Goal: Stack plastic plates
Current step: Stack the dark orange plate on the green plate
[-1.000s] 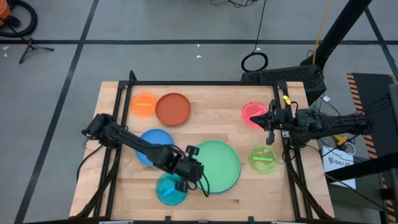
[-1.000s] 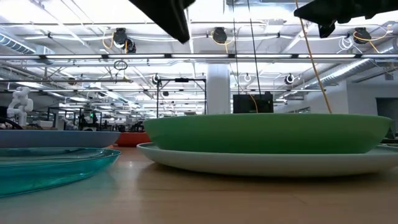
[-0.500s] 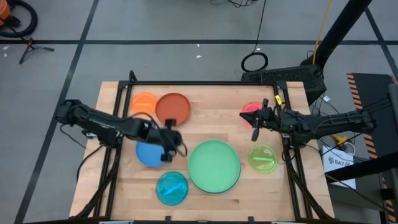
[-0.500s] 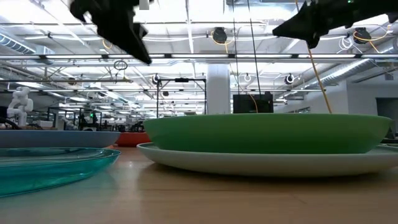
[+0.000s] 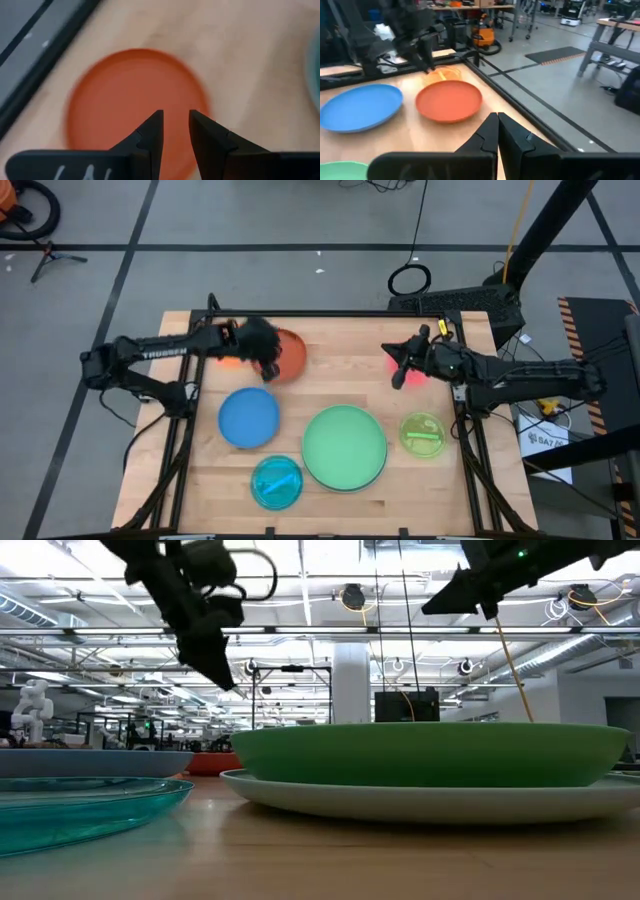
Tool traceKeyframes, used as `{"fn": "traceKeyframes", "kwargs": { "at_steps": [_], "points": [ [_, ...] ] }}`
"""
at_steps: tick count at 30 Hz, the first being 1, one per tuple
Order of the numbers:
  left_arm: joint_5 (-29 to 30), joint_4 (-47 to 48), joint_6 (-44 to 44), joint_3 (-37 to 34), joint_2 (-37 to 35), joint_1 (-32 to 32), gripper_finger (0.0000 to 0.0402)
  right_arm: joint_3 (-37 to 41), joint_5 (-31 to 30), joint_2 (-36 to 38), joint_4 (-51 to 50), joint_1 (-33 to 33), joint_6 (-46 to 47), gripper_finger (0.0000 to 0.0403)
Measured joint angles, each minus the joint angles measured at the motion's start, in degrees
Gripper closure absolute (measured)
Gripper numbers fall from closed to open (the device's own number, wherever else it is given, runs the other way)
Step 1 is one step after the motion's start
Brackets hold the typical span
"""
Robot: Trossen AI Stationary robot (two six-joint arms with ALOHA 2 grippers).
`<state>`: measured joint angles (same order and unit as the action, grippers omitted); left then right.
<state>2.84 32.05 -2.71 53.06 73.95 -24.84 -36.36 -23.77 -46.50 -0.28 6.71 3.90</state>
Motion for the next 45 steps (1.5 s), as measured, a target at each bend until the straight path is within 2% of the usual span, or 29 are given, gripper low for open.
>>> {"fn": "traceKeyframes", "kwargs": {
  "at_steps": [5,7,10,13,16,31,45],
  "points": [
    [-0.7,0.2,-0.2,0.0,1.9,-11.5,0.0303,-1.9,0.0,-1.1,-0.1,1.9,-1.6,0.0403],
    [-3.1,0.1,0.3,0.1,3.2,-15.2,0.0303,-2.6,0.0,-1.2,0.0,2.4,-2.1,0.0403],
    [-7.4,1.3,1.5,0.9,6.7,-19.1,0.0303,-3.3,0.0,-1.2,0.1,2.8,-3.1,0.0403],
    [-8.0,2.0,2.2,2.9,10.5,-21.2,0.0303,-3.5,0.0,-1.1,0.1,3.2,-3.9,0.0403],
    [-7.9,4.8,3.8,4.7,13.8,-22.1,0.0303,-3.5,0.0,-1.0,0.1,3.8,-4.6,0.0403],
    [-7.8,6.0,9.6,12.1,23.7,-23.8,0.0303,-3.5,0.0,-1.0,-0.2,5.0,-6.6,0.0403],
    [-6.2,5.9,9.7,12.3,25.2,-24.9,0.0302,-3.5,0.0,-1.0,-0.4,5.0,-7.2,0.0403]
  ]
}}
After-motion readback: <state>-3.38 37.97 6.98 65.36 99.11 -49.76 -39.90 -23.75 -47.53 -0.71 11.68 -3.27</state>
